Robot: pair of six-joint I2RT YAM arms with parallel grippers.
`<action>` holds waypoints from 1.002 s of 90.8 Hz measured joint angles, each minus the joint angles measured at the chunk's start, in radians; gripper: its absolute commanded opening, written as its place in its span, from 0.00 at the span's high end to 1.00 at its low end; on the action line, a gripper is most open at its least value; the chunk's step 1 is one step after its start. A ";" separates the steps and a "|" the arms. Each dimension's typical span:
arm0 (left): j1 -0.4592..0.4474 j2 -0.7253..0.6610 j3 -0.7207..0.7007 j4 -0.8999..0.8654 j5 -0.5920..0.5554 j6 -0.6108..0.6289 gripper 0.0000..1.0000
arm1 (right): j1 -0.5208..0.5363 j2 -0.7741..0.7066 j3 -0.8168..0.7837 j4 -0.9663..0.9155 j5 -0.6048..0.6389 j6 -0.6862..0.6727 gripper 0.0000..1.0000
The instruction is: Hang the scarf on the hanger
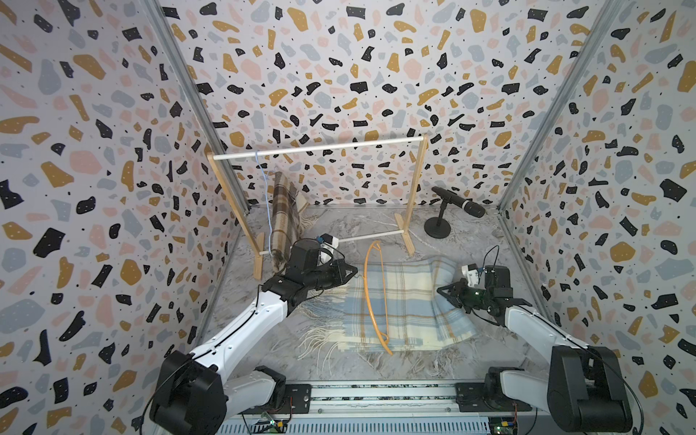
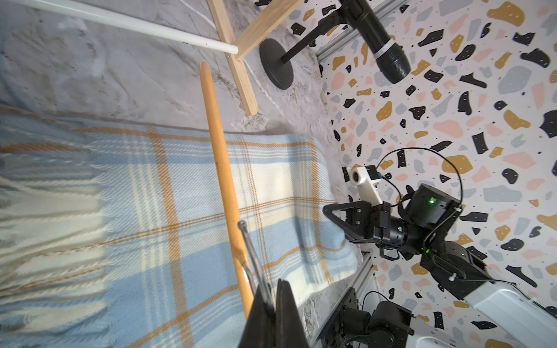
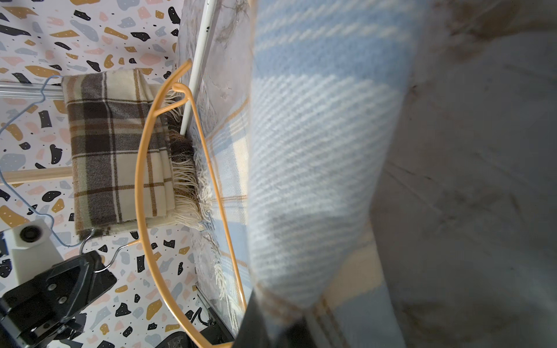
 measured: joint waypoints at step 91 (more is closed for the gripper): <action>-0.156 0.193 0.000 0.181 -0.109 -0.090 1.00 | 0.309 0.138 0.017 0.396 -0.001 0.484 1.00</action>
